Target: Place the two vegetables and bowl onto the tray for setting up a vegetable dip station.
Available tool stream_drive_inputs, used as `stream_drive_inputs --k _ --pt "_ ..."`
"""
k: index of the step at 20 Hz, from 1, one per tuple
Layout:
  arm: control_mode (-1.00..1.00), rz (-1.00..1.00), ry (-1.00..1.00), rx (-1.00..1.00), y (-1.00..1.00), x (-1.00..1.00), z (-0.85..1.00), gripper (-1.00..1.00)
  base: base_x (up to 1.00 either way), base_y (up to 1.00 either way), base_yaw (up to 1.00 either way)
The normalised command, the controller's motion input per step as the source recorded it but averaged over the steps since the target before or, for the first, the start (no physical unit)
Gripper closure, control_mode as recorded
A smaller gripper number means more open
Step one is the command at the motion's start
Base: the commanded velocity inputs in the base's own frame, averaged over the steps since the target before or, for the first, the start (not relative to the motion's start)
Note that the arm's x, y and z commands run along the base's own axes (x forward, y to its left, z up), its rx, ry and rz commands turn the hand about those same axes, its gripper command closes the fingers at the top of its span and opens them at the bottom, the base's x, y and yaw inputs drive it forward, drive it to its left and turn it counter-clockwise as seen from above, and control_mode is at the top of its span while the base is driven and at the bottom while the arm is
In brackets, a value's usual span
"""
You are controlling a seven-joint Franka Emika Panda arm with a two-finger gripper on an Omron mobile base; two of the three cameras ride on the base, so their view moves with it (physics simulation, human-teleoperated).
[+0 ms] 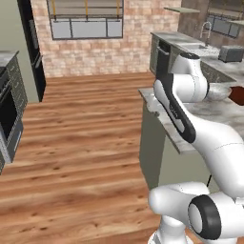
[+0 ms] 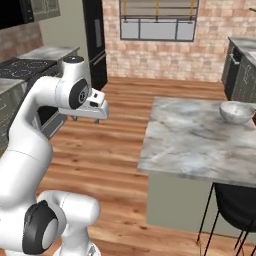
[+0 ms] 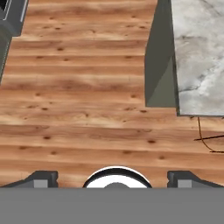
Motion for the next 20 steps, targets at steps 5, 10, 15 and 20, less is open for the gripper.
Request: stream_drive_inputs --k 5,10,15,20 --pt "1.00 0.00 0.00 0.00 0.00 0.00 0.00 -1.00 0.30 0.64 -0.02" --pt "1.00 0.00 0.00 0.00 0.00 0.00 0.00 -1.00 0.45 0.54 -0.06" --pt "1.00 0.00 0.00 0.00 0.00 0.00 0.00 -1.00 0.53 0.45 -0.06" --pt "1.00 0.00 0.00 0.00 0.00 0.00 0.00 -1.00 0.60 0.36 -0.03"
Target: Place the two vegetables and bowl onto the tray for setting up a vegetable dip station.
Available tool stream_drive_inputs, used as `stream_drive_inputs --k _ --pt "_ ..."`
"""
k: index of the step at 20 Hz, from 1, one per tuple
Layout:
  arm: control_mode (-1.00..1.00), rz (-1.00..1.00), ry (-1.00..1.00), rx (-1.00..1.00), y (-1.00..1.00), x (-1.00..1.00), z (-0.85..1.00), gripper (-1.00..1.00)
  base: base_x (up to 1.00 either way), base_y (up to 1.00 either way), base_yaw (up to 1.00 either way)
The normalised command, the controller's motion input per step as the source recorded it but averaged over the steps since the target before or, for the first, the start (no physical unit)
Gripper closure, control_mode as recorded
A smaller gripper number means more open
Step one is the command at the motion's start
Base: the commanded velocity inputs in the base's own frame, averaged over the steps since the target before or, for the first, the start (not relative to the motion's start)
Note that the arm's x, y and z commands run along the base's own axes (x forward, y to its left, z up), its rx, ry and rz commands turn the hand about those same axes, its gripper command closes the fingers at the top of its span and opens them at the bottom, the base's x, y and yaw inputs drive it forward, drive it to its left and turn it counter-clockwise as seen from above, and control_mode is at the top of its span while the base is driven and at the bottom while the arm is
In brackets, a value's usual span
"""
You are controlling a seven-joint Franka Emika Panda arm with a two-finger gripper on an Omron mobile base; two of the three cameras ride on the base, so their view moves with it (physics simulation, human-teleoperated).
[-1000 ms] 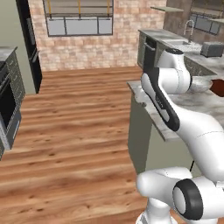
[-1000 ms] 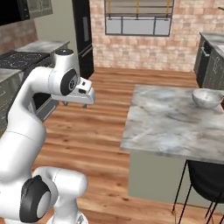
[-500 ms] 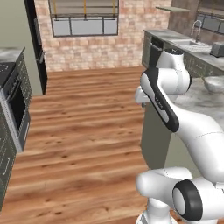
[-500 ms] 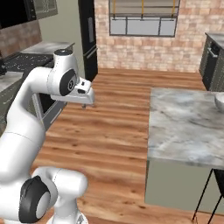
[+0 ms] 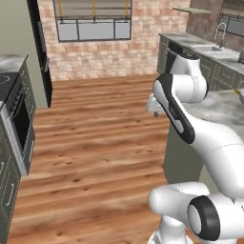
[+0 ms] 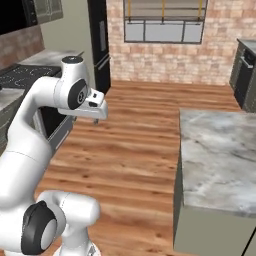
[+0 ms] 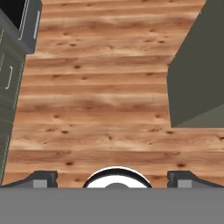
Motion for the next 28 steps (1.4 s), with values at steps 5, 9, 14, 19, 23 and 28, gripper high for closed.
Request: stream_drive_inputs --k 5,9,14,19,23,28 --pt "1.00 0.00 0.00 0.00 0.00 0.00 0.00 -1.00 0.64 0.29 -0.01" --pt "1.00 0.00 0.00 0.00 0.00 0.00 0.00 -1.00 0.65 0.28 0.00" --pt "1.00 0.00 0.00 0.00 0.00 0.00 0.00 -1.00 0.66 0.26 0.00" --pt "1.00 0.00 0.00 0.00 0.00 0.00 0.00 -1.00 0.66 0.24 0.00" --pt "1.00 0.00 0.00 0.00 0.00 0.00 0.00 -1.00 0.67 0.24 0.00" --pt "1.00 0.00 0.00 0.00 0.00 0.00 0.00 -1.00 0.67 0.23 0.00"
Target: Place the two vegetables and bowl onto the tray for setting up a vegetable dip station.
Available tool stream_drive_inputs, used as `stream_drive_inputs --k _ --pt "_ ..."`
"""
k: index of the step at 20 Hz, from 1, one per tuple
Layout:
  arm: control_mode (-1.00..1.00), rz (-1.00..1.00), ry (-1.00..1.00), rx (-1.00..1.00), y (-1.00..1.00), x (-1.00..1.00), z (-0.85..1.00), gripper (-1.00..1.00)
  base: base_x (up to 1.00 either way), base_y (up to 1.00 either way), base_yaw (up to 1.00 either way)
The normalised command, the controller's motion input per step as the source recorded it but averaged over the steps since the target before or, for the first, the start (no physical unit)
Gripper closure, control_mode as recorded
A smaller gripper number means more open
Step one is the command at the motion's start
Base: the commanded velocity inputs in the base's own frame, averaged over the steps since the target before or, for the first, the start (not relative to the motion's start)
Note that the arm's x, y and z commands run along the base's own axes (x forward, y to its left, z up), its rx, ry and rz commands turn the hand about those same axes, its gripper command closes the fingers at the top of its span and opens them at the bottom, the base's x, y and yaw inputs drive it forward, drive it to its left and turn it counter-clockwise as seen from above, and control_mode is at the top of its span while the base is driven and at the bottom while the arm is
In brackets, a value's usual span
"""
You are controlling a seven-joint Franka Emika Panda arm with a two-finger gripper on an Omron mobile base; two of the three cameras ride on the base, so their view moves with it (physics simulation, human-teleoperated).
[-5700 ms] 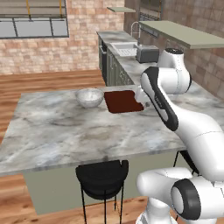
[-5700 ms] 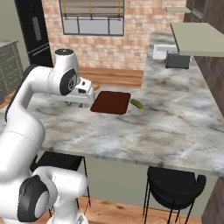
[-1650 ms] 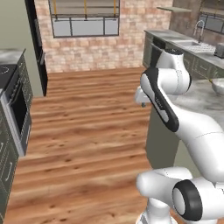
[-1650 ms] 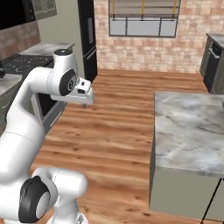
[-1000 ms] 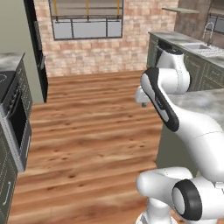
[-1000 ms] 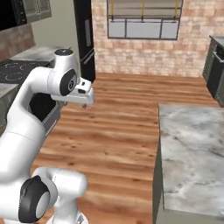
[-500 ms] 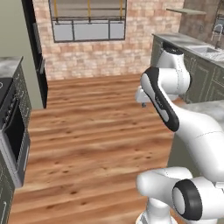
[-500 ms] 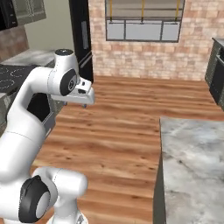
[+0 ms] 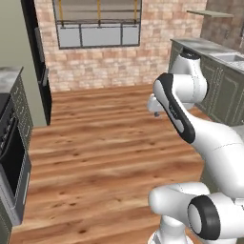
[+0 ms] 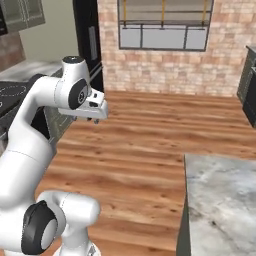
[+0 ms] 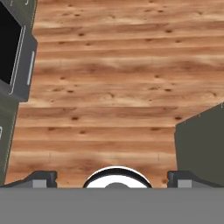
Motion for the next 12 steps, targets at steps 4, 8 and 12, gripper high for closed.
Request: stream_drive_inputs --k 4,8,12 --pt "1.00 0.00 0.00 0.00 0.00 0.00 0.00 -1.00 0.68 0.23 -0.01" --pt "1.00 0.00 0.00 0.00 0.00 0.00 0.00 -1.00 0.68 0.21 -0.04" --pt "1.00 0.00 0.00 0.00 0.00 0.00 0.00 -1.00 0.66 0.23 -0.10"
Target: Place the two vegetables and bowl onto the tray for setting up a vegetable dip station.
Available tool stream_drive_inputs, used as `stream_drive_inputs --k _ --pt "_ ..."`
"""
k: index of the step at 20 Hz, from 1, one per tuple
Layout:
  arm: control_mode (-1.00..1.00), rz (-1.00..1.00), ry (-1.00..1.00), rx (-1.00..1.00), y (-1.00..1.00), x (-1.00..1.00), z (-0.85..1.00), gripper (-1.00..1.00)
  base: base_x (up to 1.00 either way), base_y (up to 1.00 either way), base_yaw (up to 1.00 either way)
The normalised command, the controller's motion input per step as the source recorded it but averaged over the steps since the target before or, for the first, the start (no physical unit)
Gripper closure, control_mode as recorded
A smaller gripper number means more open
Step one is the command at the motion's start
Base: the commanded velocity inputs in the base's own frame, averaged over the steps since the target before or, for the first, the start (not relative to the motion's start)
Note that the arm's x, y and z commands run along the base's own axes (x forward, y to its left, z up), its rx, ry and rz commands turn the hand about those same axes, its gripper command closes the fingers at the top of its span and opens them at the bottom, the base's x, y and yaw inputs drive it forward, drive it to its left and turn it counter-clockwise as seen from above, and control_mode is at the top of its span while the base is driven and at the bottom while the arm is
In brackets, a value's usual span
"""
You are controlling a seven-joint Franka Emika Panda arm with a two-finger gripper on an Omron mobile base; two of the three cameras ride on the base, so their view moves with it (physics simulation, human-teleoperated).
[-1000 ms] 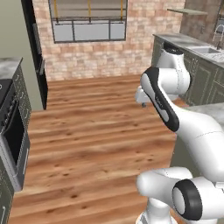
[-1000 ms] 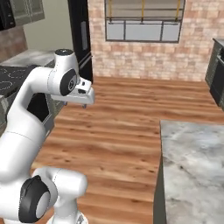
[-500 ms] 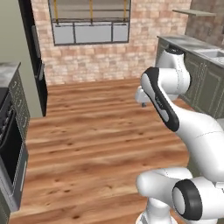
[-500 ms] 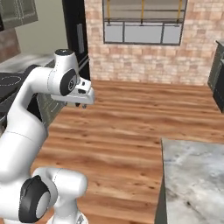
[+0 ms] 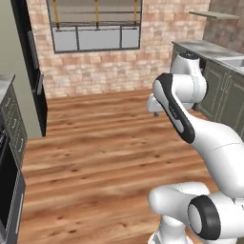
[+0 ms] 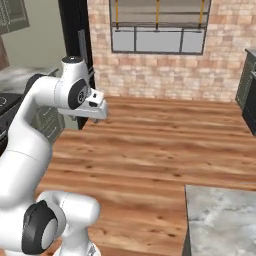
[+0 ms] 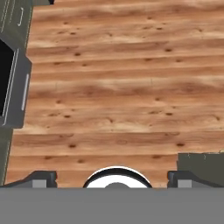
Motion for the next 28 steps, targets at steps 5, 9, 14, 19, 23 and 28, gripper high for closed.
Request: stream_drive_inputs --k 5,9,14,19,23,28 --pt "1.00 0.00 0.00 0.00 0.00 0.00 0.00 -1.00 0.59 0.27 -0.23" --pt "1.00 0.00 0.00 0.00 0.00 0.00 0.00 -1.00 0.56 0.29 -0.29" --pt "1.00 0.00 0.00 0.00 0.00 0.00 0.00 -1.00 0.55 0.29 -0.30" --pt "1.00 0.00 0.00 0.00 0.00 0.00 0.00 -1.00 0.55 0.29 -0.30" --pt "1.00 0.00 0.00 0.00 0.00 0.00 0.00 -1.00 0.55 0.29 -0.30" --pt "1.00 0.00 0.00 0.00 0.00 0.00 0.00 -1.00 0.49 0.28 -0.41"
